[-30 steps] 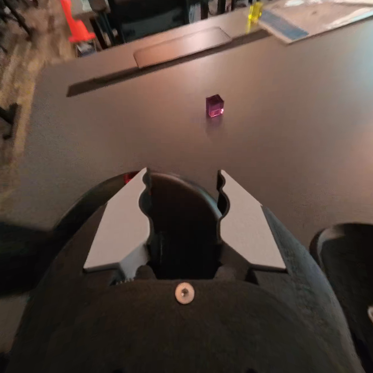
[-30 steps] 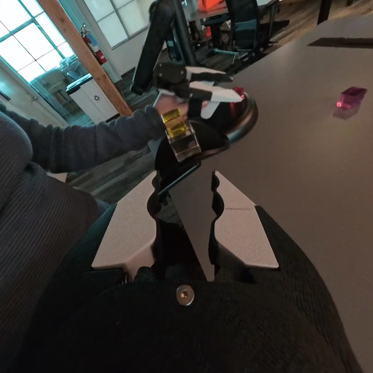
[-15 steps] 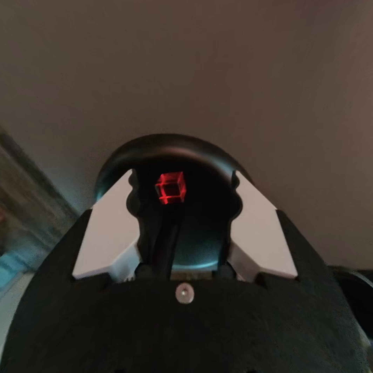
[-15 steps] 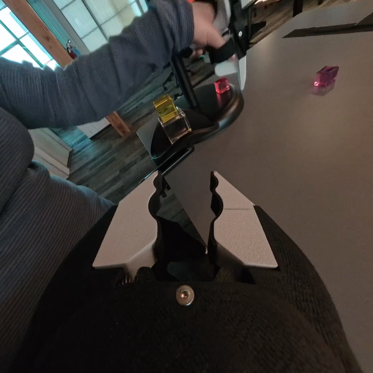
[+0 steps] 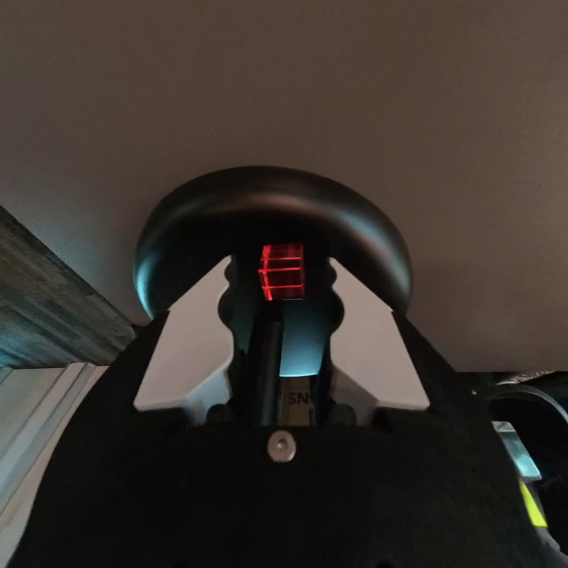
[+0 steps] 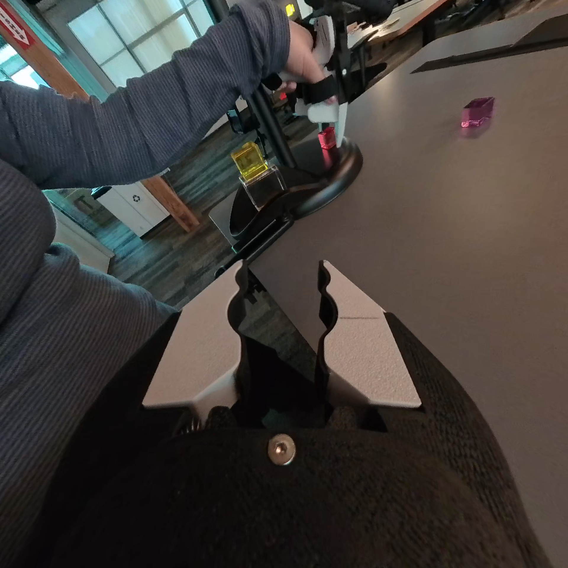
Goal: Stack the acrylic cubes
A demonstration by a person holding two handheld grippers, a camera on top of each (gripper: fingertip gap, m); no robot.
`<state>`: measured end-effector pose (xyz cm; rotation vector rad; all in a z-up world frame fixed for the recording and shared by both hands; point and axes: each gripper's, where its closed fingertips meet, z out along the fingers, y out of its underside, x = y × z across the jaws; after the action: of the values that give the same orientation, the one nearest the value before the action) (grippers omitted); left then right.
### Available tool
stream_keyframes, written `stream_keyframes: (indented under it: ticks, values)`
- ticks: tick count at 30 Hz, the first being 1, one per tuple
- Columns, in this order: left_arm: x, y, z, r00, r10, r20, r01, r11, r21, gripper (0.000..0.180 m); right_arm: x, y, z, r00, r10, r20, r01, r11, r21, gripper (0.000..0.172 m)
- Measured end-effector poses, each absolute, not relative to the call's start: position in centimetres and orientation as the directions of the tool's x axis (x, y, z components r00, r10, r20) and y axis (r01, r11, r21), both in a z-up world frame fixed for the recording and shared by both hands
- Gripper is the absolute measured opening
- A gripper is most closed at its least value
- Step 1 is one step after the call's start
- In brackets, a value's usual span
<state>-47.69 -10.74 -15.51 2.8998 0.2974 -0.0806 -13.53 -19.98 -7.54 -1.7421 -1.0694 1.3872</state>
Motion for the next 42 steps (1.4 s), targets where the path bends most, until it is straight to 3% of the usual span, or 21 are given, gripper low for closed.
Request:
stream_keyframes:
  ticks: [3,7,10,13,17,20,27,35,38,42]
  values:
    - [-47.2,-10.8,-15.5,0.985,0.155,-0.07,0.167,-0.96,0.225,0.026,-13.4,-19.9,-7.6,0.105,0.892,-0.44,0.192,-0.453,-0.871,0.044]
    - [-45.6,-10.2,-15.1,0.997,0.067,-0.041,0.072,-0.984,0.165,0.027,-13.8,-19.4,-7.4,0.128,0.885,-0.447,0.183,-0.464,-0.866,0.042]
    - [-42.4,-8.7,-12.9,1.0,-0.011,0.017,-0.01,-0.999,-0.038,0.027,-14.6,-18.2,-6.2,0.151,0.865,-0.478,0.132,-0.497,-0.857,0.038]
    - [-38.0,-7.9,-8.8,0.988,-0.151,0.041,-0.13,-0.94,-0.315,0.027,-16.2,-16.5,-4.0,0.17,0.831,-0.529,0.047,-0.543,-0.838,0.033]
    - [-31.8,-9.3,-3.2,0.916,-0.399,-0.039,-0.33,-0.696,-0.638,0.027,-19.0,-14.7,-0.3,0.158,0.813,-0.561,-0.025,-0.564,-0.825,0.028]
    - [-28.9,-11.5,0.0,0.845,-0.482,-0.233,-0.459,-0.428,-0.779,0.027,-21.4,-14.6,2.0,0.136,0.846,-0.515,0.021,-0.523,-0.852,0.032]
    - [-26.3,-15.6,2.4,0.756,-0.415,-0.506,-0.595,-0.114,-0.796,0.027,-25.8,-16.4,3.8,0.066,0.885,-0.46,0.189,-0.464,-0.865,0.037]
    - [-26.2,-17.2,3.0,0.65,-0.304,-0.696,-0.738,-0.036,-0.674,0.027,-28.0,-19.1,2.9,0.024,0.914,-0.406,0.349,-0.388,-0.853,0.029]
    - [-26.3,-17.8,3.0,0.683,-0.309,-0.662,-0.702,-0.025,-0.712,0.028,-28.1,-19.4,2.8,0.002,0.938,-0.347,0.409,-0.317,-0.856,0.026]
    - [-28.5,-19.4,3.6,0.835,-0.3,-0.461,-0.5,-0.066,-0.863,0.062,-27.6,-19.8,2.4,-0.076,0.954,-0.29,0.549,-0.203,-0.811,0.025]
